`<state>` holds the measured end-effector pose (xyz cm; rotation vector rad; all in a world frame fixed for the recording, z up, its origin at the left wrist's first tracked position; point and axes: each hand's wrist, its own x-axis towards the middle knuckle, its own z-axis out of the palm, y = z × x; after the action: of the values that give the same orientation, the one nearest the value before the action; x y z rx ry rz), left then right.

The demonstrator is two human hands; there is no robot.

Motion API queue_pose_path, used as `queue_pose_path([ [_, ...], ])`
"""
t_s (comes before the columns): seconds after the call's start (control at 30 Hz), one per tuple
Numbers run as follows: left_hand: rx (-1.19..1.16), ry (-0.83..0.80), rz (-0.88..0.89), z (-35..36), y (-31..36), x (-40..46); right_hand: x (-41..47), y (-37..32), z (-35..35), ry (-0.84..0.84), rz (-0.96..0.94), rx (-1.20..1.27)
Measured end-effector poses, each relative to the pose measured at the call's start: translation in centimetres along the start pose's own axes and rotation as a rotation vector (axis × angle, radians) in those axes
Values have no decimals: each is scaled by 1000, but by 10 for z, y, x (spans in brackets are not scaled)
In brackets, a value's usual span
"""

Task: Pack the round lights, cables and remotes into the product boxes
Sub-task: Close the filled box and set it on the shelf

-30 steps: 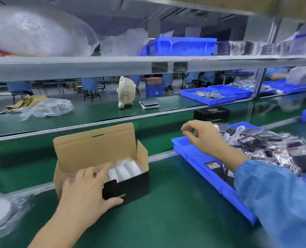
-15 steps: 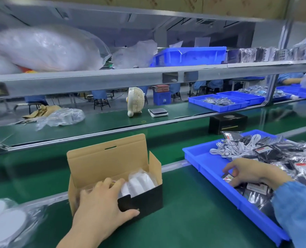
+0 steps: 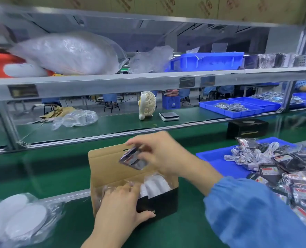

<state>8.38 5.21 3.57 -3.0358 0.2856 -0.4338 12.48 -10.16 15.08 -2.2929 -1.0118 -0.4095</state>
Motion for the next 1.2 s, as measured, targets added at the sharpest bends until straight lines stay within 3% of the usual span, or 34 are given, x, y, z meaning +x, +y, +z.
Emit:
queue_pose_path([
  [0.17,-25,5,4,-1,1,0,29,7,69,-172,-46,-324],
  [0.3,13,9,-7,-2,4,-2,25,12,88,-162,-138,-346],
  [0.43,6,-3,-25,0,6,-2,24,13,88,-182,-176,-523],
  [0.5,8,-10,-40,1,6,-3,25,16,86,-258,-110,-467],
  [0.57,13,-2,-49,-2,9,-4,23,19,79,-354,-1,-262],
  [0.67,-7,51,37,-10,10,-8,15,21,69,-455,28,-122],
  [0.73,21,150,58,-9,9,-8,4,26,56,-358,8,-103],
  [0.83,-6,86,-3,-11,10,-5,-21,60,15,124,60,-82],
  [0.9,-16,53,-57,-10,11,-7,-48,96,-22,357,240,-181],
  [0.97,-10,76,-76,-5,9,-7,-80,135,-57,206,586,-447],
  [1.03,-12,76,-86,-3,8,-6,-117,166,-76,-148,894,-676],
  [1.1,-13,91,-82,-1,7,-6,-149,182,-81,-355,1020,-767],
  [1.2,12,80,-93,0,6,-5,-174,186,-83,-374,1027,-770],
])
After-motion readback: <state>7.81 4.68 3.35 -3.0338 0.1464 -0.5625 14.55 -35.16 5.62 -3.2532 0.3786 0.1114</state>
